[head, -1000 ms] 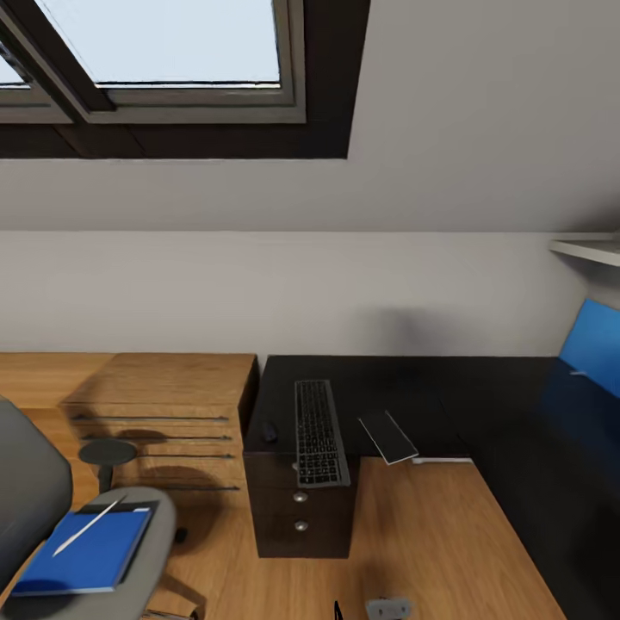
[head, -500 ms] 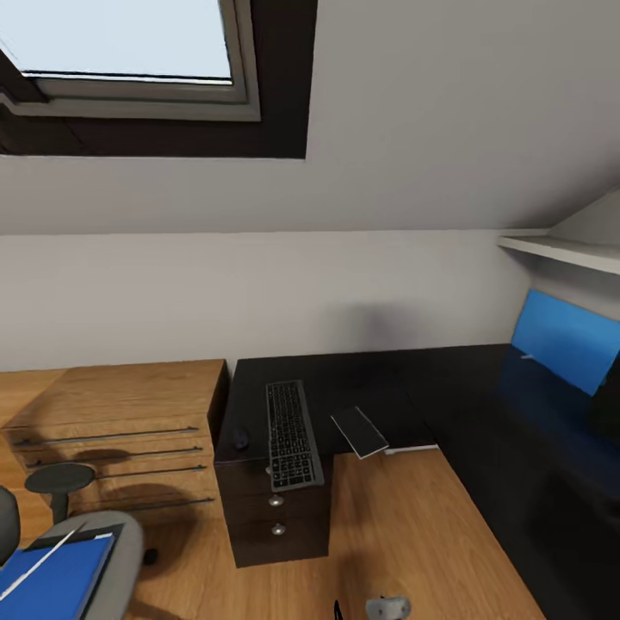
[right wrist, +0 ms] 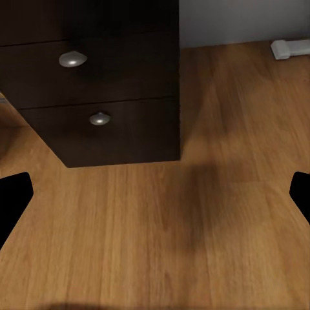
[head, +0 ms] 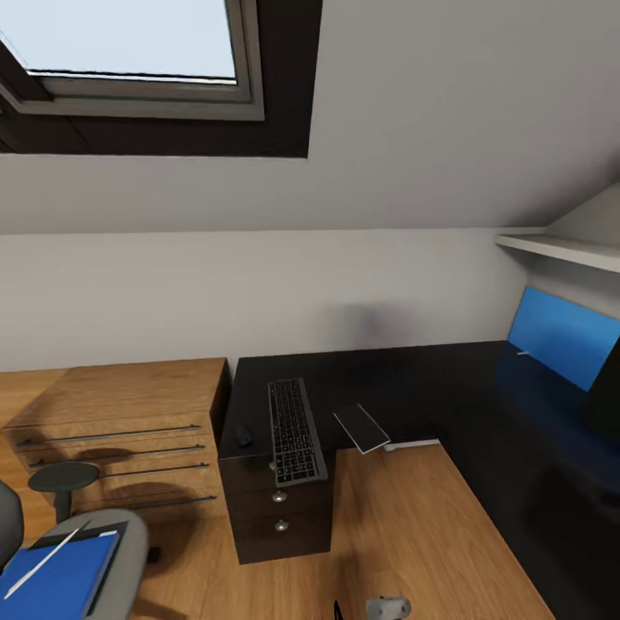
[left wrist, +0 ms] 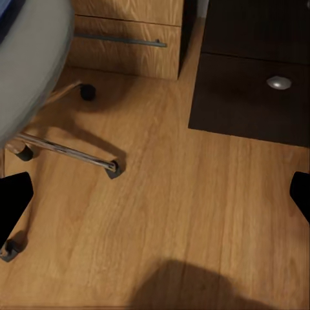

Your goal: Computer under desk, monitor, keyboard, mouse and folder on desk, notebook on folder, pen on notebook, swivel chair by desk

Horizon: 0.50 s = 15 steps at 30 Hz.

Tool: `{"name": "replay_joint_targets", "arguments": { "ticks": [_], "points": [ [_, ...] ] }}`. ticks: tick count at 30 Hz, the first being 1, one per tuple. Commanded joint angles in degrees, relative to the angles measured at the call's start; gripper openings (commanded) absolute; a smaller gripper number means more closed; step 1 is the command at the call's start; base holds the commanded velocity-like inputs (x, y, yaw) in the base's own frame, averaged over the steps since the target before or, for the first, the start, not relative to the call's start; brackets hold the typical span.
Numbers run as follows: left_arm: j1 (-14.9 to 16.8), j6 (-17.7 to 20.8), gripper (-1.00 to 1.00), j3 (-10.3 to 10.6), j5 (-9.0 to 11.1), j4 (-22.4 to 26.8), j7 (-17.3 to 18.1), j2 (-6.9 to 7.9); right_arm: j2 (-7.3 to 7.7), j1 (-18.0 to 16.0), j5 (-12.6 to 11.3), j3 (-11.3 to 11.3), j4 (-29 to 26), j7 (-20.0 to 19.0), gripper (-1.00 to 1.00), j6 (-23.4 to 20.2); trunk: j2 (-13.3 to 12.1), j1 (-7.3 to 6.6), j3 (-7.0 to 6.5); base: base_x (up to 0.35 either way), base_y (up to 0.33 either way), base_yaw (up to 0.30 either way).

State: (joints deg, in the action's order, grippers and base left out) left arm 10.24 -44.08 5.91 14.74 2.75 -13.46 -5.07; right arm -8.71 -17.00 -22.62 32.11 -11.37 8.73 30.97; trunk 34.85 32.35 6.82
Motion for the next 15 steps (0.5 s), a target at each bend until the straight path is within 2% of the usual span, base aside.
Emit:
{"name": "replay_joint_targets", "arguments": {
  "ticks": [1, 10, 15],
  "points": [
    [0.05, -0.11, 1.00, 0.50, 0.38, -0.03, -0.23, 0.02, 0.00, -0.06, -0.23, 0.48, 0.03, 0.41, 1.00, 0.15, 0.51, 0.24, 0.29, 0.000, 0.000, 0.000],
    [0.05, -0.63, 1.00, 0.67, 0.30, 1.37, 0.03, 0.10, 0.08, -0.06, -0.23, 0.37, -0.40, 0.41, 1.00, 0.16, 4.12, 2.22, 1.90, 0.000, 0.000, 0.000],
    [0.05, -0.16, 1.00, 0.64, 0.21, 9.07, -0.13, 0.03, 0.04, -0.11, -0.40, 0.17, -2.22, 0.46, 1.00, 0.06, 6.12, 3.32, 2.80, 0.000, 0.000, 0.000]
  ]
}}
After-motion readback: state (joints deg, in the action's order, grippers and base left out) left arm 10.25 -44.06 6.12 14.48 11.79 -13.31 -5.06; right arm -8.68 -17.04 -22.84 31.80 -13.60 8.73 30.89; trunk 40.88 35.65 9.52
